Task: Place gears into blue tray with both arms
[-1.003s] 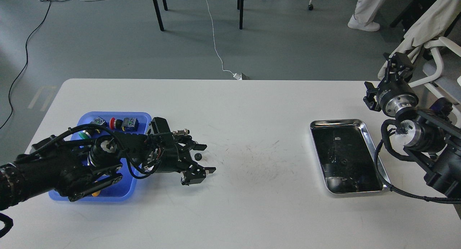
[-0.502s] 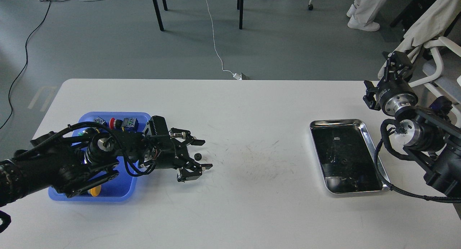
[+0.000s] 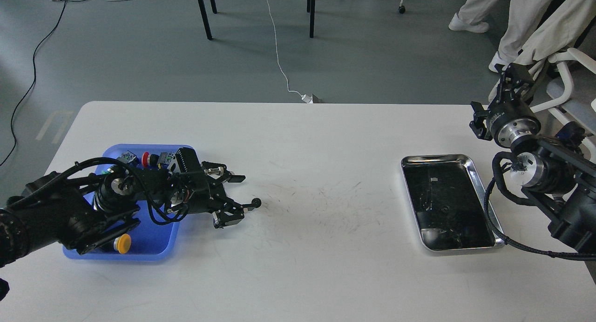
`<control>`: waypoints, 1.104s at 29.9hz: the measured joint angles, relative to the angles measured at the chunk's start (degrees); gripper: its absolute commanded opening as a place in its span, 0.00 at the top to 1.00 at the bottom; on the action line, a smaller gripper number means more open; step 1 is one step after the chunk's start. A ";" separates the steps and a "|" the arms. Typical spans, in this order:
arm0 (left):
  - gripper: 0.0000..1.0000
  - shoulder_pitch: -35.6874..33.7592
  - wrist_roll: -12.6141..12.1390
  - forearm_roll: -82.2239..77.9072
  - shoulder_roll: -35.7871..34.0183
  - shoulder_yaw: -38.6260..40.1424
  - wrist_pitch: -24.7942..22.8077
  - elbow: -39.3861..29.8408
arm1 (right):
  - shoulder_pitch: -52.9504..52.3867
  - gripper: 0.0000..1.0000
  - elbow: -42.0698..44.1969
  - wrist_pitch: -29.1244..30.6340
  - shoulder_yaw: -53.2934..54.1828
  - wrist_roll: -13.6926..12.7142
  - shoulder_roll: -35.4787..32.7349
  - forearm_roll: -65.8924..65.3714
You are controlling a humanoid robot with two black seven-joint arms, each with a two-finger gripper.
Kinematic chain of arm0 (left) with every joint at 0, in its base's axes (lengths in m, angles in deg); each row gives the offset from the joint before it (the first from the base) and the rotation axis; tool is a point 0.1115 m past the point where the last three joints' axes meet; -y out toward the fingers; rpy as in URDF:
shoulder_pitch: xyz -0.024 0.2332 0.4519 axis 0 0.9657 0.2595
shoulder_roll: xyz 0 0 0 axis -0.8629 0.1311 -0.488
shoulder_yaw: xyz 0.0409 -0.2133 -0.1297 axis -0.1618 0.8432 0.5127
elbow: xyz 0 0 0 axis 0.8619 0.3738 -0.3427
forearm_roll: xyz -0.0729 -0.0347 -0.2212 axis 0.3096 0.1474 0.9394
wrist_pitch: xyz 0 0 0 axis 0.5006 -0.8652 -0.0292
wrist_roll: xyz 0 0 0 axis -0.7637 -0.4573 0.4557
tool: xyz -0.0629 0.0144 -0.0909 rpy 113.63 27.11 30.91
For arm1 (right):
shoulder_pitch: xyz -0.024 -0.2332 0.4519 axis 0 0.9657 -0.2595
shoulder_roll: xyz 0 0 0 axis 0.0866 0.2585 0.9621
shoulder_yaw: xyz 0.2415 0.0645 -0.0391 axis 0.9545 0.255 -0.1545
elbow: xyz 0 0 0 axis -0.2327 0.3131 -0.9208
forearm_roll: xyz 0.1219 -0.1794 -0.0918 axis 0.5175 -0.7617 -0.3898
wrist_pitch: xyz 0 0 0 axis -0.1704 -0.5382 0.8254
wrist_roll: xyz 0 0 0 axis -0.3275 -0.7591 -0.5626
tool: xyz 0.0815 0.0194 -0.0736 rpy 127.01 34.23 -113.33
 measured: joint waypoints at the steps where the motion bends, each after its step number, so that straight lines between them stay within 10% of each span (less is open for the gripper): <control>1: 0.24 -0.25 0.00 0.11 -0.31 0.01 -0.04 -1.07 | 0.02 0.01 0.05 0.00 -0.02 -0.01 -0.03 -0.09; 33: 0.34 0.35 -0.02 1.70 0.69 0.02 -0.64 -3.45 | -0.05 0.01 2.17 0.09 -1.28 -0.02 0.82 -1.65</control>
